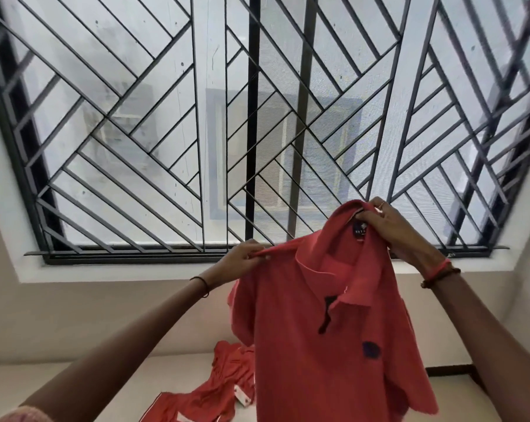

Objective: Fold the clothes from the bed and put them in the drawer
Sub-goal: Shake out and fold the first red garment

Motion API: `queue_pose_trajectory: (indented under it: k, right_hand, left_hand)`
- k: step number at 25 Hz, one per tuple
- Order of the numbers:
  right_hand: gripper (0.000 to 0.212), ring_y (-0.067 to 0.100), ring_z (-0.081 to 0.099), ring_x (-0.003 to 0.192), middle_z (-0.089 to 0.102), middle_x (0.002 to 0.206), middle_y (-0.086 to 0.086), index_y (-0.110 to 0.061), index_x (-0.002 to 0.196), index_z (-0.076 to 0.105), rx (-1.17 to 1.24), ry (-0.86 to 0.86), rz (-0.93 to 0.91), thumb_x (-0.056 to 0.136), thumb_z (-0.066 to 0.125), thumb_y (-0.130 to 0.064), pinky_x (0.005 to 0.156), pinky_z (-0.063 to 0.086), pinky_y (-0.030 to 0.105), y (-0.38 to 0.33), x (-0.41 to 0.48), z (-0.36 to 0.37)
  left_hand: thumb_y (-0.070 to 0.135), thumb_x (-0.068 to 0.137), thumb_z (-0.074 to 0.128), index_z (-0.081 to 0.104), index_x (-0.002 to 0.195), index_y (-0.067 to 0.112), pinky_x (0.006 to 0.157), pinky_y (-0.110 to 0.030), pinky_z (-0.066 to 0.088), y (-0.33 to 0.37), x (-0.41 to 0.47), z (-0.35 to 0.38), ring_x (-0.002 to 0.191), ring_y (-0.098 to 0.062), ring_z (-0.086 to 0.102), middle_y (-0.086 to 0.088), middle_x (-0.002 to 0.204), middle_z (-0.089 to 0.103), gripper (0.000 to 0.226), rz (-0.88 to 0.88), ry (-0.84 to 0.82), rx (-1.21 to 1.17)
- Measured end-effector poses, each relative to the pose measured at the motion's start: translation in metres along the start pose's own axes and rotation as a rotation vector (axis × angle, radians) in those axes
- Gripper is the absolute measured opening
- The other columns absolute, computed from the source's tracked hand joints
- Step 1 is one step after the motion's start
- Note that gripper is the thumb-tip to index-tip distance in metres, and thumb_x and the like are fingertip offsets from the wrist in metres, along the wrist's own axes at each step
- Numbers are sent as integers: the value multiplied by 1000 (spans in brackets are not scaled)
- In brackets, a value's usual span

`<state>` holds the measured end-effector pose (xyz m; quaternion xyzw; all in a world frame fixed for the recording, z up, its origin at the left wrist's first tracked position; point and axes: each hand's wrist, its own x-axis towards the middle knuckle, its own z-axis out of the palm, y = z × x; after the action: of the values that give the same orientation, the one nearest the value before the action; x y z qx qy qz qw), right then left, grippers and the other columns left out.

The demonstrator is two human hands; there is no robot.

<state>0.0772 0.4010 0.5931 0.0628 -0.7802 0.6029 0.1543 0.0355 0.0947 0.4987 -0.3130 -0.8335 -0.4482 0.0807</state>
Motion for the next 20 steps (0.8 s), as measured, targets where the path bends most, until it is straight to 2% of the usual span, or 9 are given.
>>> queue_pose_trajectory:
  k: [4, 6, 8, 10, 13, 15, 16, 18, 20]
  right_hand:
    - [16, 2, 53, 46, 57, 66, 0, -21, 81, 48, -19, 120, 10, 88, 60, -15, 43, 43, 17, -1, 5, -7]
    - [18, -2, 49, 43, 53, 63, -3, -21, 78, 46, -54, 171, -13, 89, 61, -19, 41, 39, 13, -5, 6, -11]
    - [20, -2, 47, 44, 51, 63, -5, -22, 76, 46, -66, 195, -29, 88, 61, -21, 41, 37, 12, -9, 7, -12]
    - [21, 1, 47, 45, 51, 65, -3, -22, 74, 47, -22, 194, -33, 88, 62, -20, 41, 37, 13, -14, 7, -12]
    - [21, 2, 51, 45, 54, 66, 0, -21, 74, 49, 137, 158, -4, 89, 61, -14, 41, 41, 15, -20, 7, -9]
    - [17, 5, 57, 50, 61, 69, 1, -20, 78, 52, 289, 106, 15, 89, 60, -10, 46, 48, 18, -25, 6, -4]
    - [16, 7, 60, 52, 64, 68, 1, -20, 80, 53, 339, 76, 16, 90, 59, -9, 48, 51, 19, -27, 5, -1]
    - [15, 7, 62, 52, 67, 64, -2, -19, 83, 52, 389, -1, 7, 91, 58, -9, 46, 52, 20, -30, 2, 5]
    - [15, 7, 62, 54, 65, 66, -3, -20, 81, 53, 371, -68, -26, 91, 59, -10, 46, 52, 21, -31, 1, 12]
  left_hand:
    - [12, 95, 49, 55, 84, 15, 63, -22, 31, 20, 14, 4, 73, -9, 41, 0, 77, 46, 13, -196, -13, -174]
    - [21, 89, 53, 56, 90, 16, 66, -22, 36, 32, 17, 7, 77, -9, 45, 1, 82, 51, 6, -189, -57, -257]
    - [31, 89, 60, 61, 99, 12, 71, -20, 44, 44, 20, 8, 81, -5, 54, 3, 87, 57, 21, -138, -111, -289]
    - [36, 87, 67, 65, 95, 10, 66, -22, 46, 48, 26, 7, 74, -6, 56, 2, 80, 59, 27, -84, -93, -227]
    - [38, 81, 68, 66, 86, 10, 61, -26, 39, 35, 43, 2, 68, -10, 49, 0, 71, 54, 29, -24, 7, -47]
    - [24, 84, 69, 61, 83, 15, 58, -21, 38, 27, 51, 1, 67, -10, 48, 1, 72, 55, 12, -109, 83, 49]
    - [21, 86, 68, 57, 81, 16, 57, -18, 38, 28, 50, 3, 67, -11, 49, -1, 74, 56, 13, -154, 140, 86]
    - [36, 90, 61, 55, 79, 15, 61, -21, 41, 41, 39, 14, 69, -15, 53, -5, 77, 59, 25, -302, 167, 8]
    - [61, 88, 49, 63, 87, 14, 73, -27, 46, 58, 24, 29, 75, -16, 63, -4, 83, 66, 49, -490, -56, -242]
